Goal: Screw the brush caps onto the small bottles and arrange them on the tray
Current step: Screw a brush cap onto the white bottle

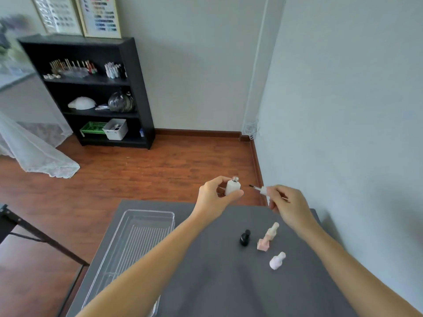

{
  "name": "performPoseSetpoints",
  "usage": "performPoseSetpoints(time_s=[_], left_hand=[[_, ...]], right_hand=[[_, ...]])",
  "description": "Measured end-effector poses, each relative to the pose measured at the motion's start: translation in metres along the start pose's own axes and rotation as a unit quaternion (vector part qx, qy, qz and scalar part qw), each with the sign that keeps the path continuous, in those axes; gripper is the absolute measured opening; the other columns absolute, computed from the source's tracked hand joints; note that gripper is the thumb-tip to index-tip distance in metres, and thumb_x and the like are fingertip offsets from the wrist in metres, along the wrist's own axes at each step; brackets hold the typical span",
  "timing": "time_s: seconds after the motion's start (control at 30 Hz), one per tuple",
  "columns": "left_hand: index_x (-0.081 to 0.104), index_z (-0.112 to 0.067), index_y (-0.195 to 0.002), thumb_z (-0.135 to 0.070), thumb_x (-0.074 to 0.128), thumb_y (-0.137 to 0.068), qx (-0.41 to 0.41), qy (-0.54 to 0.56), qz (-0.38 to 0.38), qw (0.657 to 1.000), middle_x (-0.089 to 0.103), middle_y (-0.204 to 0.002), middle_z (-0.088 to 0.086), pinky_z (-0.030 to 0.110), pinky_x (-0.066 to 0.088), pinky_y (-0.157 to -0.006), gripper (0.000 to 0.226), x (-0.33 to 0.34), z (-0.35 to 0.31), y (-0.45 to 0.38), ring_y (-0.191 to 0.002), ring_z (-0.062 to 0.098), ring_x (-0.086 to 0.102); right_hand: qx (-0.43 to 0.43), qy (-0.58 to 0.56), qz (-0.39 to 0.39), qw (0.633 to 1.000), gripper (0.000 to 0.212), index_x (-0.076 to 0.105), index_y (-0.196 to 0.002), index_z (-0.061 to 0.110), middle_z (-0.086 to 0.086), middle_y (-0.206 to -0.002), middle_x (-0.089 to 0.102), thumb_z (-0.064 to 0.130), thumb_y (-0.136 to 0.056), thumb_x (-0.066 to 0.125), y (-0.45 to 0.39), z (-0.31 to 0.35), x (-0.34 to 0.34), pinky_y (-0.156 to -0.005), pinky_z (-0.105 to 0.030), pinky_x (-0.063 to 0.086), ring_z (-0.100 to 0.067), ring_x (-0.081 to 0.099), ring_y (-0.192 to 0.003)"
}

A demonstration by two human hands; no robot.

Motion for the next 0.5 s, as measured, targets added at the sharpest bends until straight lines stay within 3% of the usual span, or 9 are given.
performPoseSetpoints(time_s=[0.1,0.2,0.27,0.37,0.5], left_hand=[[0.073,-0.034,-0.091,-0.045,0.083,-0.072,0.031,0.019,-0.027,0.999,0.067,-0.070,-0.018,0.007,0.044,-0.052,0.024,-0.003,-0.039,-0.019,-0.059,-0.005,0.055],[0.075,-0.031,-0.092,-0.043,0.083,-0.071,0.058,0.026,-0.057,0.996,0.064,-0.063,-0.024,0.007,0.041,-0.053,0.025,-0.009,-0.074,-0.035,-0.056,-0.004,0.052],[0.075,-0.029,-0.091,-0.043,0.083,-0.071,0.082,0.022,-0.073,0.994,0.065,-0.064,-0.022,0.007,0.042,-0.055,0.026,-0.015,-0.096,-0.043,-0.057,-0.004,0.052],[0.075,-0.029,-0.089,-0.044,0.083,-0.071,0.108,0.004,-0.087,0.990,0.068,-0.067,-0.020,0.007,0.042,-0.054,0.024,-0.022,-0.126,-0.052,-0.056,-0.002,0.054],[0.075,-0.032,-0.087,-0.044,0.084,-0.070,0.133,-0.004,-0.099,0.986,0.071,-0.069,-0.024,0.006,0.043,-0.054,0.022,-0.028,-0.156,-0.060,-0.058,-0.004,0.061]], right_hand=[[-0.044,-0.080,-0.036,0.995,0.018,0.076,-0.080,0.020,-0.004,-0.059,0.061,0.027,-0.091,0.063,-0.022,0.044,-0.029,-0.061,-0.028,0.048,-0.013,0.054,-0.055],[-0.073,-0.195,-0.060,0.976,0.018,0.076,-0.074,0.013,-0.015,-0.072,0.060,0.021,-0.088,0.068,-0.040,0.086,-0.051,-0.062,-0.028,0.045,-0.014,0.050,-0.058],[-0.105,-0.244,-0.062,0.962,0.019,0.075,-0.074,0.014,-0.013,-0.079,0.061,0.021,-0.090,0.067,-0.051,0.116,-0.062,-0.063,-0.022,0.046,-0.012,0.051,-0.061],[-0.185,-0.227,-0.067,0.954,0.019,0.071,-0.082,0.015,0.008,-0.080,0.071,0.022,-0.096,0.059,-0.062,0.157,-0.076,-0.069,-0.018,0.051,-0.006,0.064,-0.073],[-0.274,-0.137,-0.076,0.949,0.015,0.066,-0.093,0.006,-0.002,-0.083,0.072,0.015,-0.098,0.056,-0.067,0.205,-0.084,-0.079,-0.025,0.057,-0.012,0.069,-0.080]])
Point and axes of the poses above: each hand's wrist, its own y-axis away from the middle knuckle, its own x-axis out of the palm, z = x × y, the point moved 4 cm from there along -y, towards the middle knuckle
